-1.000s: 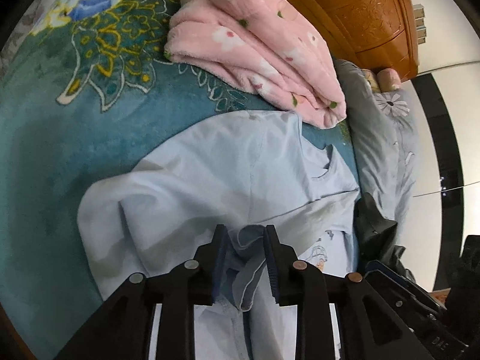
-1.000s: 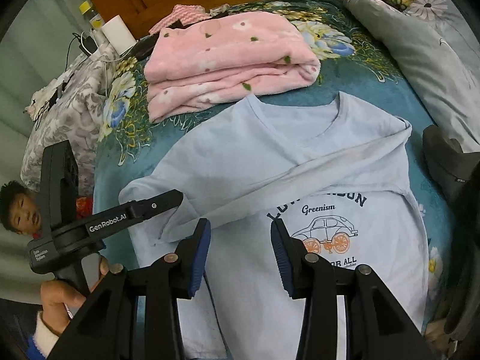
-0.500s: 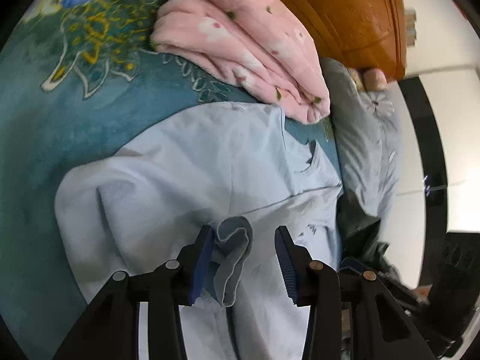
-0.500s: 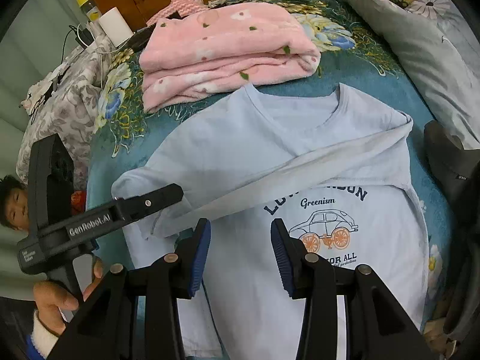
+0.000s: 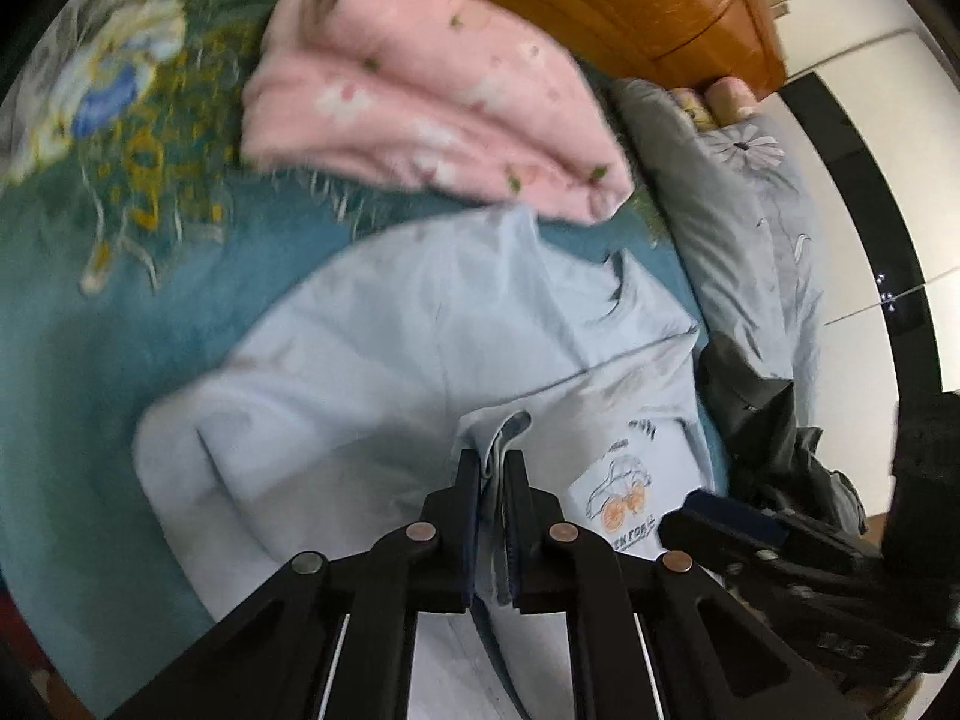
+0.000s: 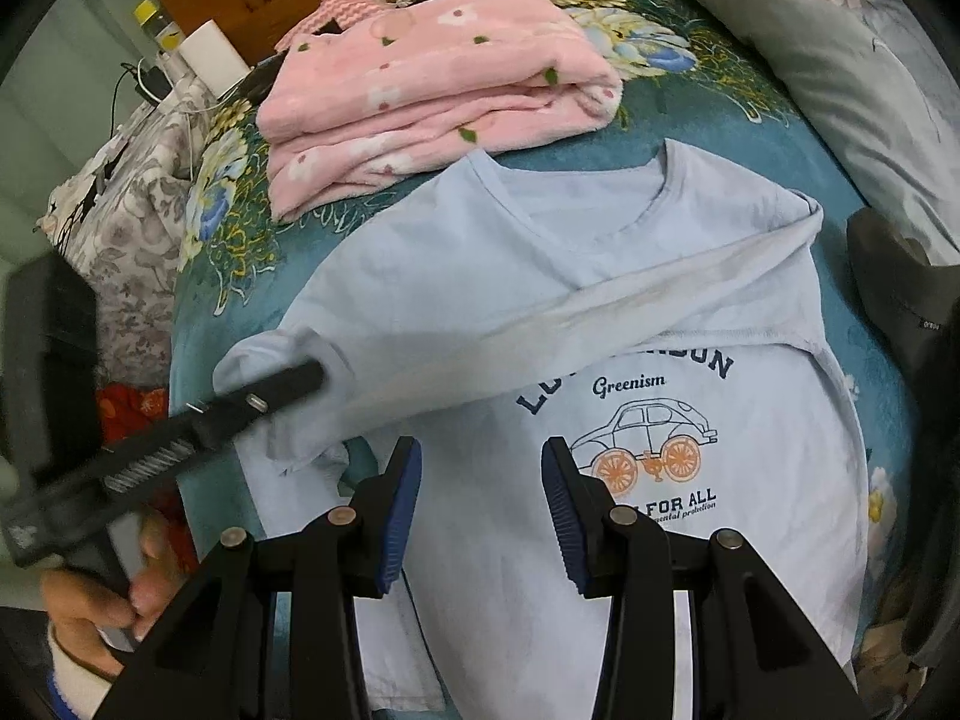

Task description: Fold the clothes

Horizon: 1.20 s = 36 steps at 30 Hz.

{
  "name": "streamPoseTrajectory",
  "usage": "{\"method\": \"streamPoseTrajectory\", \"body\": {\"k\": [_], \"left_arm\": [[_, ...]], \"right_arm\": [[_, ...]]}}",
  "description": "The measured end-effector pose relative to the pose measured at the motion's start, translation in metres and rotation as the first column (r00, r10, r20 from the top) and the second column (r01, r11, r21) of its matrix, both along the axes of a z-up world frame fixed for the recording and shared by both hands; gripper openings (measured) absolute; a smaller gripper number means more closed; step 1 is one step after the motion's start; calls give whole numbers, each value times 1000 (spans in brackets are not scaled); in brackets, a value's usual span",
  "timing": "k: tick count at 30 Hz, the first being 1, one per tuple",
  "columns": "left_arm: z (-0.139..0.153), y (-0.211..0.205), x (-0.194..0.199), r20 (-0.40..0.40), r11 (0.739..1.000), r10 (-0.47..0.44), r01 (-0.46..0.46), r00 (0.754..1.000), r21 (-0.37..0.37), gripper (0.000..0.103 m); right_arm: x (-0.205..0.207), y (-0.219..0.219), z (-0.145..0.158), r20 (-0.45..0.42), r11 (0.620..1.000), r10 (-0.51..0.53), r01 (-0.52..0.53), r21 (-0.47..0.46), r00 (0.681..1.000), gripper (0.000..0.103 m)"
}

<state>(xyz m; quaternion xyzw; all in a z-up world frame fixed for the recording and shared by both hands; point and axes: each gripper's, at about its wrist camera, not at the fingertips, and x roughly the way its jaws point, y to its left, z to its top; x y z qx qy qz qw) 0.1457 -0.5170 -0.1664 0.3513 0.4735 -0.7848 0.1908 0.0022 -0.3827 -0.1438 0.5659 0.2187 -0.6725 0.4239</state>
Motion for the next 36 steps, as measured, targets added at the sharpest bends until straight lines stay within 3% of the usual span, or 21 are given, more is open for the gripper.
{"method": "streamPoseTrajectory", "body": {"k": [3, 7, 11, 13, 15, 18, 26, 30, 34, 35, 36], "left_arm": [[13, -10, 19, -99, 996, 81, -85, 992, -40, 8], [-22, -29, 30, 50, 985, 172, -173, 984, 15, 9], [-42, -34, 44, 76, 972, 196, -204, 978, 118, 10], [-40, -31, 53, 49, 968, 204, -209, 978, 141, 22], [-40, -22, 61, 63, 968, 200, -207, 978, 142, 42], [-40, -10, 72, 84, 969, 193, -204, 978, 143, 47], [-47, 27, 98, 141, 971, 155, -178, 978, 162, 46], [-59, 46, 85, 191, 979, 63, -98, 980, 180, 45], [-54, 53, 69, 252, 988, 9, -47, 968, 144, 45], [-53, 56, 65, 264, 990, -10, -27, 965, 136, 41], [-51, 56, 65, 252, 991, -12, -23, 968, 134, 18]], "right_arm": [[-2, 3, -1, -1, 1000, -12, 12, 0, 1000, 43], [-2, 6, -5, 8, 1000, -21, 21, 13, 1000, 43], [6, 9, -8, 18, 1000, 9, -9, 11, 1000, 43], [14, 11, -10, 36, 999, 43, -43, 10, 998, 43], [24, 12, -12, 49, 997, 79, -80, 13, 996, 43], [36, 18, -13, 61, 994, 110, -111, 18, 992, 43], [40, 53, -4, 86, 998, 55, -57, 19, 995, 43], [40, 76, 3, 88, 1000, 23, -25, 16, 996, 43], [41, 94, 5, 104, 1000, -9, 8, 11, 995, 43], [42, 97, 6, 106, 1000, -14, 13, 10, 994, 43], [43, 100, 6, 108, 1000, -16, 15, 8, 994, 43]]}}
